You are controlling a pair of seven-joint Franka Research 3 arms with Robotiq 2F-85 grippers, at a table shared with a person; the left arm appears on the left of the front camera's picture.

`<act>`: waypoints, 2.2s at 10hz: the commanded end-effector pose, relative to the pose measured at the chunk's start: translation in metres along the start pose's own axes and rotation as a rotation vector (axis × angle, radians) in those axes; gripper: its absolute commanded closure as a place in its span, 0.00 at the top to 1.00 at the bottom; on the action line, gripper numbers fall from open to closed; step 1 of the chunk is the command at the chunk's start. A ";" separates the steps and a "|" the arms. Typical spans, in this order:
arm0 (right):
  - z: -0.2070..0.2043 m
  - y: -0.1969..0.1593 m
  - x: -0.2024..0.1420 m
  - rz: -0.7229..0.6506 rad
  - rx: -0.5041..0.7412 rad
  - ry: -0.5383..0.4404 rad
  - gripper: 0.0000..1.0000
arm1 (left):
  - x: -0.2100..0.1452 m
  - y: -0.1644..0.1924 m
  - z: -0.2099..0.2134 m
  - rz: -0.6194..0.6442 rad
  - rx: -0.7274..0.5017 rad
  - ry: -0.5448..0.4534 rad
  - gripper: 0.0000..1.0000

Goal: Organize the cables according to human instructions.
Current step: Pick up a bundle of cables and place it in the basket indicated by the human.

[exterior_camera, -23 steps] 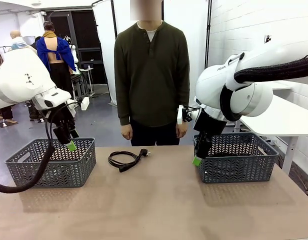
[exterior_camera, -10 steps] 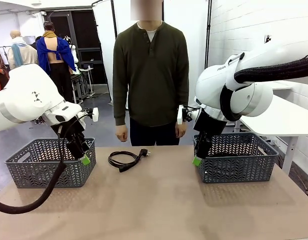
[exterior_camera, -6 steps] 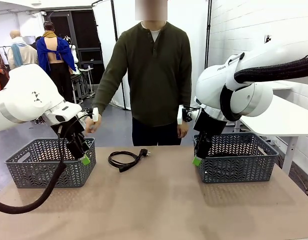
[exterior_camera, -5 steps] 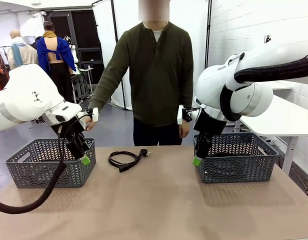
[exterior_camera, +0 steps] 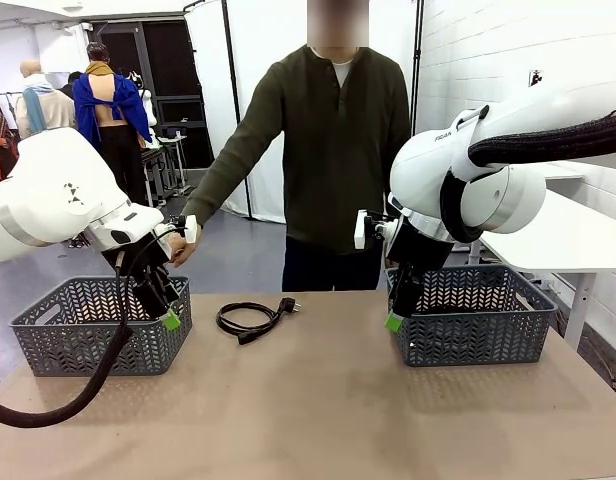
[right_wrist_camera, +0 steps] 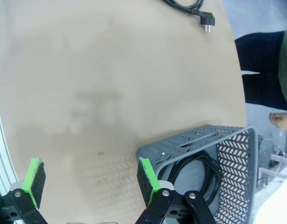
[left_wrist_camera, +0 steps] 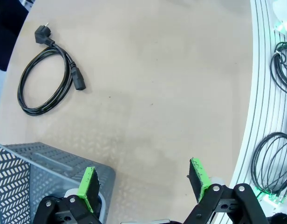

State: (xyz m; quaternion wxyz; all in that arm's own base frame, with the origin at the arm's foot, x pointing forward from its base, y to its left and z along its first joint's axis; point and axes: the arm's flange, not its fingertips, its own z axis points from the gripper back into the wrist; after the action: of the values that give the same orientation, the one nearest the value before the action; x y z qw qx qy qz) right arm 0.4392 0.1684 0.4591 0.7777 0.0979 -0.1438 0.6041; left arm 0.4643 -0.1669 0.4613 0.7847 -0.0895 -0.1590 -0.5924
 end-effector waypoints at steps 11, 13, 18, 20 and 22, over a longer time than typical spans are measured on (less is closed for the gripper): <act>0.000 -0.001 0.000 0.002 -0.006 0.008 1.00 | 0.017 0.012 -0.003 0.000 -0.012 0.040 1.00; 0.000 -0.001 0.000 0.002 -0.006 0.008 1.00 | 0.041 0.029 -0.010 0.038 -0.043 0.072 1.00; 0.000 -0.001 0.000 0.002 -0.006 0.008 1.00 | 0.099 0.066 -0.047 0.068 -0.041 0.161 1.00; 0.000 -0.001 0.000 0.002 -0.006 0.008 1.00 | 0.113 0.073 -0.071 0.077 -0.014 0.172 1.00; 0.000 -0.001 0.000 0.002 -0.006 0.008 1.00 | 0.125 0.085 -0.092 0.080 -0.011 0.187 1.00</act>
State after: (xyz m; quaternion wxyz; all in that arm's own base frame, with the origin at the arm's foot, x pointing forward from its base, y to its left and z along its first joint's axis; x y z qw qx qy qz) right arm 0.4391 0.1685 0.4592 0.7776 0.0979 -0.1439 0.6042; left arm 0.5773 -0.2788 0.4244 0.8132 -0.0601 -0.0795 -0.5734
